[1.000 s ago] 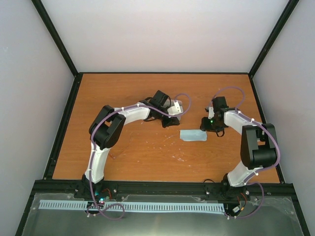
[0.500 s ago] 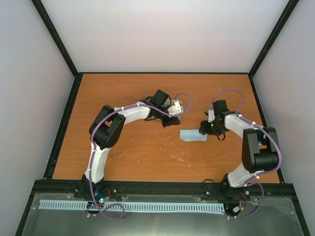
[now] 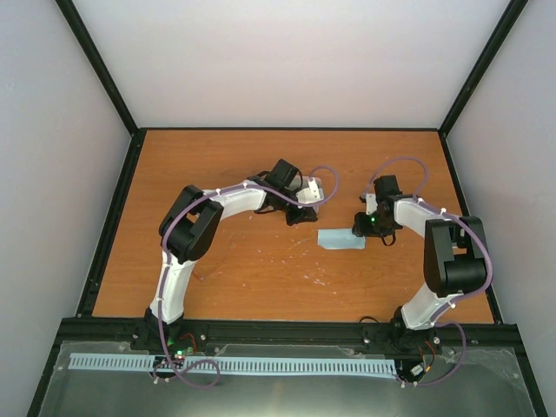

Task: Organize the sunglasses
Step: Pick up the glasses cleaning cloth from the center of the board, then place the glasses cleaning cloth in the sunglasses case.

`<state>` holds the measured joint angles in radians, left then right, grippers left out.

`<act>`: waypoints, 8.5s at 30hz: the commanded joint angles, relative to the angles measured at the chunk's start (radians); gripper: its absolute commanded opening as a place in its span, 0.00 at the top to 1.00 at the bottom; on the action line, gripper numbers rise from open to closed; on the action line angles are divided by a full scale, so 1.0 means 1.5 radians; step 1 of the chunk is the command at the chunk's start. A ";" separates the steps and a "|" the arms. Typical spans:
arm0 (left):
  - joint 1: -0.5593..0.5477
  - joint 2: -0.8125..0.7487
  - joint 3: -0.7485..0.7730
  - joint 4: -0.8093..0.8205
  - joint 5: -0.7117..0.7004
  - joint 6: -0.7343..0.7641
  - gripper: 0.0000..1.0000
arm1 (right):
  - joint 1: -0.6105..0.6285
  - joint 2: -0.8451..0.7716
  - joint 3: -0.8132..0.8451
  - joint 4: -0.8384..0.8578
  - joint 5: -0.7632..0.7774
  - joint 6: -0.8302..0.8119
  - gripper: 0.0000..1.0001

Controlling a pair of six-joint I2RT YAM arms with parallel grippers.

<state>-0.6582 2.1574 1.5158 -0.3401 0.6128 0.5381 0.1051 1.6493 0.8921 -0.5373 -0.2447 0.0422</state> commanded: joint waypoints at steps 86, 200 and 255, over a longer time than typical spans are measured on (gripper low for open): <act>-0.014 0.048 0.100 -0.094 0.007 0.047 0.99 | -0.002 0.022 0.058 0.003 -0.026 0.031 0.97; 0.197 -0.022 0.016 -0.074 -0.050 0.161 0.99 | 0.192 0.336 0.491 -0.082 -0.004 0.096 0.97; 0.192 -0.001 0.037 -0.075 -0.029 0.114 0.48 | 0.203 0.229 0.372 0.022 0.107 0.166 0.62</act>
<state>-0.3687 2.1578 1.5665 -0.4583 0.5644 0.7185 0.3962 2.0571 1.4708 -0.5243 -0.1318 0.2806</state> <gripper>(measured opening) 0.484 0.356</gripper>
